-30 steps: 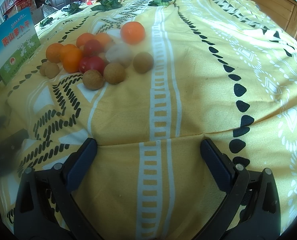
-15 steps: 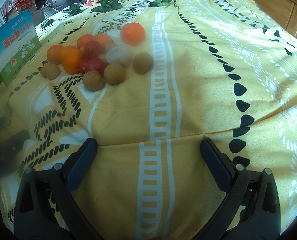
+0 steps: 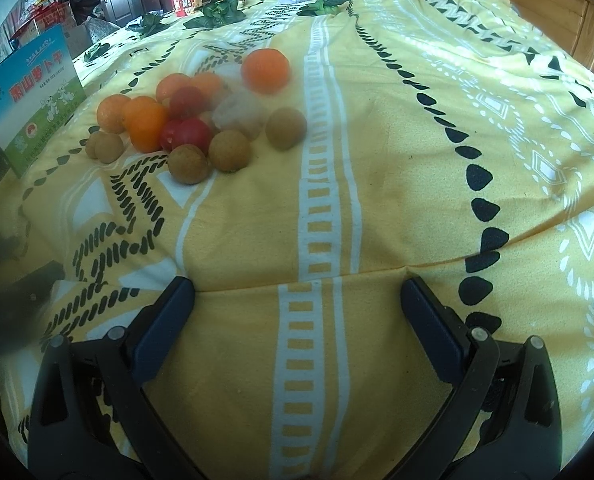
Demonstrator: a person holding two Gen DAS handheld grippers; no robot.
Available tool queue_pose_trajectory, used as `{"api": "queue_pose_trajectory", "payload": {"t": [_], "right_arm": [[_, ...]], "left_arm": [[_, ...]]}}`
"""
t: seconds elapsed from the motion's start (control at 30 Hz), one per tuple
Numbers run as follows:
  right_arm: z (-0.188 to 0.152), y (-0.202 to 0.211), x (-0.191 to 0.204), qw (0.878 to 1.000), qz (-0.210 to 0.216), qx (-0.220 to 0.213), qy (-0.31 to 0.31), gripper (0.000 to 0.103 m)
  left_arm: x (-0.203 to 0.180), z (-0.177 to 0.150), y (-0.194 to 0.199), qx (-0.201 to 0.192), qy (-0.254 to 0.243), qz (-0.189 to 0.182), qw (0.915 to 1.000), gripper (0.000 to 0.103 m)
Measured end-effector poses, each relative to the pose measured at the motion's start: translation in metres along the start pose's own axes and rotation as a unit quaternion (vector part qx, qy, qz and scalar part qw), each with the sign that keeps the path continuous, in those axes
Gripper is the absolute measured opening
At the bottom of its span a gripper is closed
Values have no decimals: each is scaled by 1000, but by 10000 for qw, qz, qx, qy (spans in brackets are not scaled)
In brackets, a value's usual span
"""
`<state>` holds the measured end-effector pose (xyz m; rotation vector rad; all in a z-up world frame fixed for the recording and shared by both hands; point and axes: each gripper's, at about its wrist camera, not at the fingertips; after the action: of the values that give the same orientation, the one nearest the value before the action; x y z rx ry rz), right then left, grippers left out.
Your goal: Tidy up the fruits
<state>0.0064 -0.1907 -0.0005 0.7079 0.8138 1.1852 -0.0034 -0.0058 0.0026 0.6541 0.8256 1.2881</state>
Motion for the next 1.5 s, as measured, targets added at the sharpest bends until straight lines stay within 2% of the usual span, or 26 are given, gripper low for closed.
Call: {"api": "queue_pose_trajectory", "payload": {"t": [0.8, 1.3, 1.5], "right_arm": [[1, 2, -3, 9999, 116, -34, -69, 103], [-1, 1, 0, 10000, 15, -38, -1, 103], [0, 0, -1, 10000, 38, -46, -13, 103]], "left_arm": [[0, 0, 0, 0, -1, 1, 10000, 103], [-1, -1, -2, -9, -13, 25, 10000, 103], [5, 0, -3, -48, 55, -141, 9999, 103]]}}
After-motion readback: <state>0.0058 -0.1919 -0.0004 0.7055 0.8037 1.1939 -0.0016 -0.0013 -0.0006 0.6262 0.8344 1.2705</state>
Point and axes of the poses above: each gripper's, at about its wrist camera, not at the fingertips, and y roughly against the way its jaws point, x to its left, z to its top, and after that the axes turned 12 degrees about -z, right-handed
